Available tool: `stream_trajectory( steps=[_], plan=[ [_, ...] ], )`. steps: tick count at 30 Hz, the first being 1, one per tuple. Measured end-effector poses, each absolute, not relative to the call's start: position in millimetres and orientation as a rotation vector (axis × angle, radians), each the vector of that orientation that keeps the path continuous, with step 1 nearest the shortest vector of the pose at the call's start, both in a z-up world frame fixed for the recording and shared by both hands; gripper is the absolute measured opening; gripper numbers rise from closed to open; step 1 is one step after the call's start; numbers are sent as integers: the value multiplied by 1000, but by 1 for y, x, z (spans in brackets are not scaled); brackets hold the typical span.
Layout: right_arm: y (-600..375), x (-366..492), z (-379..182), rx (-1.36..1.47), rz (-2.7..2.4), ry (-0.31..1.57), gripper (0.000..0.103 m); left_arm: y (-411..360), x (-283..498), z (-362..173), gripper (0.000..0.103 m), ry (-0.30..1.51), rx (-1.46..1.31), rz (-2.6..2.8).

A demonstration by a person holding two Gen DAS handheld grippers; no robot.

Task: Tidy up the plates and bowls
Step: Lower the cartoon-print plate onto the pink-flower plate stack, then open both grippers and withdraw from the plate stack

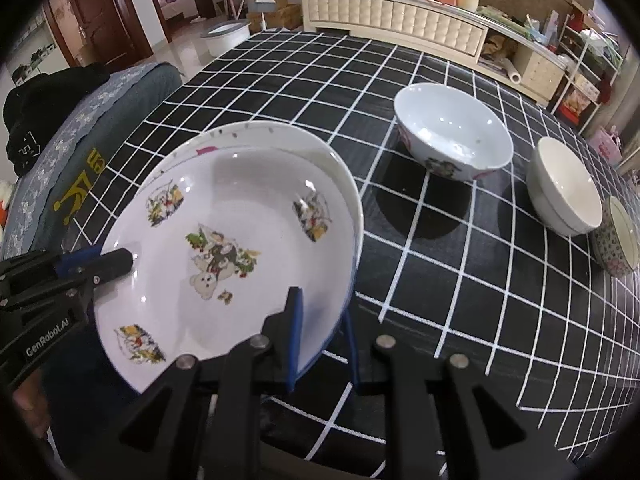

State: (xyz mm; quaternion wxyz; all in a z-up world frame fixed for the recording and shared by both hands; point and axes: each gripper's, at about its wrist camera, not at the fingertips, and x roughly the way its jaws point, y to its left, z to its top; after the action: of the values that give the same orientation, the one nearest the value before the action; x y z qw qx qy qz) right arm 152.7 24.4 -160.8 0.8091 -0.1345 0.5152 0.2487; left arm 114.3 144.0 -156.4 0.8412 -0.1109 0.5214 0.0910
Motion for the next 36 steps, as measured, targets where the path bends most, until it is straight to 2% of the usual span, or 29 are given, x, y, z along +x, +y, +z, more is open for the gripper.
stream_trajectory(
  steps=[16,18,26,28,30,33,36],
  plan=[
    [5,155,-140,-195,530,1079,25,129,110,-139,20,1064,-216,153],
    [-3,156,-136,-178,519,1067,30,127,110,-133,26,1050,-205,152],
    [-29,160,-115,-116,508,1009,32,104,119,-113,31,1011,-177,112],
    [-37,162,-110,-100,490,984,36,98,123,-109,34,1002,-171,98],
    [-46,164,-104,-84,460,950,50,89,127,-105,34,995,-154,79],
    [-57,166,-96,-69,435,899,62,80,134,-101,34,985,-141,68],
    [-66,174,-93,-67,411,892,67,71,140,-96,34,974,-139,58]
  ],
)
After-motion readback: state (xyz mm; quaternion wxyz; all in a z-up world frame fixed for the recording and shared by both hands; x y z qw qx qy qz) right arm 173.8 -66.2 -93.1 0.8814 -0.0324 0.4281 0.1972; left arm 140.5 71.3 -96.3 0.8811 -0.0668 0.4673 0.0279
